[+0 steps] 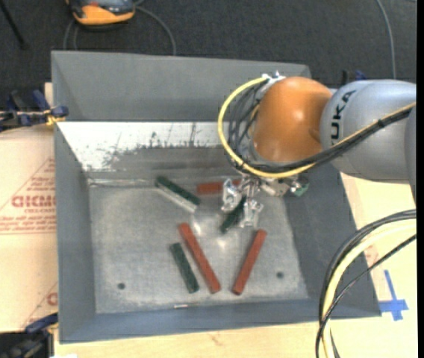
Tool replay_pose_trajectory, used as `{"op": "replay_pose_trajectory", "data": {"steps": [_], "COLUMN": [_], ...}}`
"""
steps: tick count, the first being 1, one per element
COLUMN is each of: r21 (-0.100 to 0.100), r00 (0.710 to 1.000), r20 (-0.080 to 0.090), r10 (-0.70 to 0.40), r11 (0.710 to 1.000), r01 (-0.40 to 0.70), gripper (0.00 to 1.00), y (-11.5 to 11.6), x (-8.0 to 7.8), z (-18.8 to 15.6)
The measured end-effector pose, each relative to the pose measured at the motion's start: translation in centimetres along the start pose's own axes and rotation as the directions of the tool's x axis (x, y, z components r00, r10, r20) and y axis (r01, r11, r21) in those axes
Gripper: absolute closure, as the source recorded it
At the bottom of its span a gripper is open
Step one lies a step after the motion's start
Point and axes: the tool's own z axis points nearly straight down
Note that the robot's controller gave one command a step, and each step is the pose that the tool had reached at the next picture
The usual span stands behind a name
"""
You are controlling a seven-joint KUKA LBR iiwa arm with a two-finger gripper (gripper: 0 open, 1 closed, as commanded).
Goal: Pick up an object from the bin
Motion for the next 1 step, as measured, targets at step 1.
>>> {"op": "replay_pose_trajectory", "data": {"steps": [1], "r21": [0.004], "r00": [1.0], "r20": [0.005], "r10": [-0.024], "r11": [1.0], "r01": [0.024], "gripper": [1.0], "y": [-1.13], "x": [-0.19], "z": [-15.52]}}
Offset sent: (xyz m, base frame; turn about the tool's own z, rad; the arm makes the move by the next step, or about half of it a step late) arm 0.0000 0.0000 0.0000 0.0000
